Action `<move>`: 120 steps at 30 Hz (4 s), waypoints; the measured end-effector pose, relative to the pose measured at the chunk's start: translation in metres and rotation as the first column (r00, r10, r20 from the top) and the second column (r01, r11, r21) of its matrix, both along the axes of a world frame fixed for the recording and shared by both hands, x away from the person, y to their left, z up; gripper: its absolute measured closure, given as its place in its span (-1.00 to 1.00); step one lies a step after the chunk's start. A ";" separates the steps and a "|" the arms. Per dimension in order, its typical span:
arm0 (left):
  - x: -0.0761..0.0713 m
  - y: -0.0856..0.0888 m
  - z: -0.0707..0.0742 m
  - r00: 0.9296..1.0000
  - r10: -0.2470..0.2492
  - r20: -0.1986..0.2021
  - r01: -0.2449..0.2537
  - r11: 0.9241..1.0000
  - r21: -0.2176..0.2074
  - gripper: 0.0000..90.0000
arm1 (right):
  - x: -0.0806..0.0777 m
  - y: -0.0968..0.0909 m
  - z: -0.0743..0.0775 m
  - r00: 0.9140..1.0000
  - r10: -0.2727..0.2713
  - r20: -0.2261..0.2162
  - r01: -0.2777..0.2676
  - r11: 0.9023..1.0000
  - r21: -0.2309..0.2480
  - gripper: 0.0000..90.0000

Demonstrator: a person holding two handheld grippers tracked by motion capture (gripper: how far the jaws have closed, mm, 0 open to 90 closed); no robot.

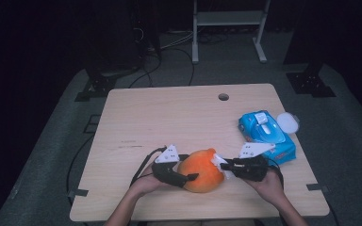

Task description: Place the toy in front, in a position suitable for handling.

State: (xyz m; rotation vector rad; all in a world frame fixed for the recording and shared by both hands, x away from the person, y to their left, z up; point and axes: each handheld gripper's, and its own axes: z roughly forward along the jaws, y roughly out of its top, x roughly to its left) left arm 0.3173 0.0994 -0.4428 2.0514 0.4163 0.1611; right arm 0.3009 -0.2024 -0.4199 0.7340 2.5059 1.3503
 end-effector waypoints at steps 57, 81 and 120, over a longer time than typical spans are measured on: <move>-0.020 -0.031 0.021 0.996 -0.010 0.093 0.009 1.000 0.018 -0.76 | -0.007 0.013 0.008 0.998 0.037 0.054 -0.038 0.999 0.019 0.79; -0.020 -0.029 0.008 0.979 0.021 0.204 -0.025 1.000 0.014 -0.42 | -0.001 -0.003 0.009 0.999 -0.020 0.050 0.020 1.000 0.010 0.79; -0.023 -0.044 0.012 0.993 0.030 0.116 -0.035 0.999 0.040 -0.66 | -0.014 0.005 0.022 0.995 0.019 0.100 -0.022 1.000 0.021 0.80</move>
